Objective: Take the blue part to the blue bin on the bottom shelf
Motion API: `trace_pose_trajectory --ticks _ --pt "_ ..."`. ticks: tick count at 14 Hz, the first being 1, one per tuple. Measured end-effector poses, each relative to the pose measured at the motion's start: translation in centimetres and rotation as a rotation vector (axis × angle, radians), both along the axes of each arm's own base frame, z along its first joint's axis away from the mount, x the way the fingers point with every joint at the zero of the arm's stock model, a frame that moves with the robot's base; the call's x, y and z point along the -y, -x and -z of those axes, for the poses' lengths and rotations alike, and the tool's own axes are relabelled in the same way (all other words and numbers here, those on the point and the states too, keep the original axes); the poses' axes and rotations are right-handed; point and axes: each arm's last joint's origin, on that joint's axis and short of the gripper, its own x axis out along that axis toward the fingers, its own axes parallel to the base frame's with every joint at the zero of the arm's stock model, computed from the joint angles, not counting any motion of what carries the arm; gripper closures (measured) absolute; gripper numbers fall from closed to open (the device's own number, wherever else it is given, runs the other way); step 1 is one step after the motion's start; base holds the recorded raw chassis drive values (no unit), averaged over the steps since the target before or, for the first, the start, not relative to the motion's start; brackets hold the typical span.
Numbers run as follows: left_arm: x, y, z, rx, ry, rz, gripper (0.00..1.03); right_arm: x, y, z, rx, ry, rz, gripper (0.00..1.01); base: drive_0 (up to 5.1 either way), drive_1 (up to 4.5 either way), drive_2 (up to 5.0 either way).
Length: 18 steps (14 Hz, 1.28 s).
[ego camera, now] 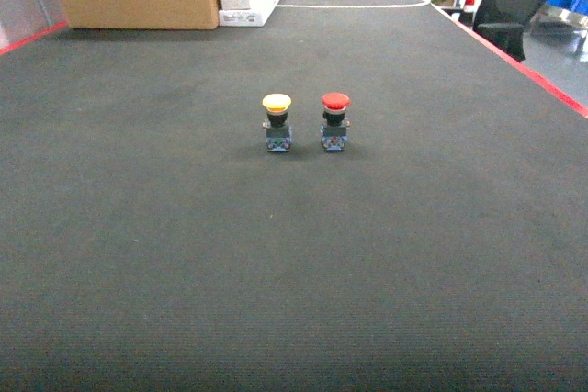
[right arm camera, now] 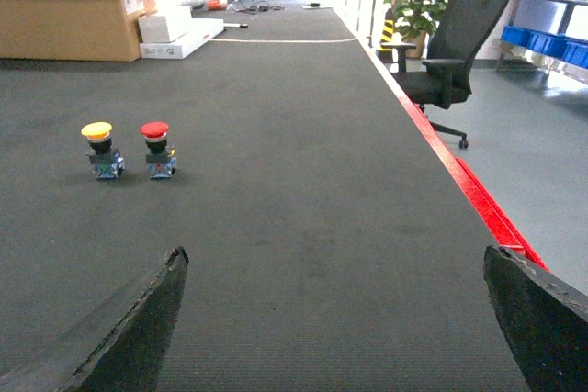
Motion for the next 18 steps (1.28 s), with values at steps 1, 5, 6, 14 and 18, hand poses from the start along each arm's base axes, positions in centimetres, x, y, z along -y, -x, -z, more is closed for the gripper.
trace_pose_trajectory --ticks 1,5,6,14,18 --pt "0.00 -0.05 0.05 -0.006 -0.001 0.000 0.58 0.00 0.00 -0.02 0.002 0.000 0.000 0.03 0.0 0.00 0.0" --pt "0.00 0.00 0.00 0.000 0.000 0.000 0.58 0.00 0.00 -0.01 0.002 0.000 0.000 0.03 0.0 0.00 0.0" --pt "-0.01 0.07 -0.09 0.009 0.001 0.000 0.58 0.00 0.00 -0.02 0.002 0.000 0.000 0.03 0.0 0.00 0.0" --pt "-0.01 0.05 -0.05 0.005 0.000 -0.001 0.58 0.00 0.00 -0.01 0.001 0.000 0.000 0.03 0.0 0.00 0.0" --pt "-0.01 0.05 -0.05 0.005 0.000 -0.001 0.58 0.00 0.00 -0.01 0.001 0.000 0.000 0.03 0.0 0.00 0.0"
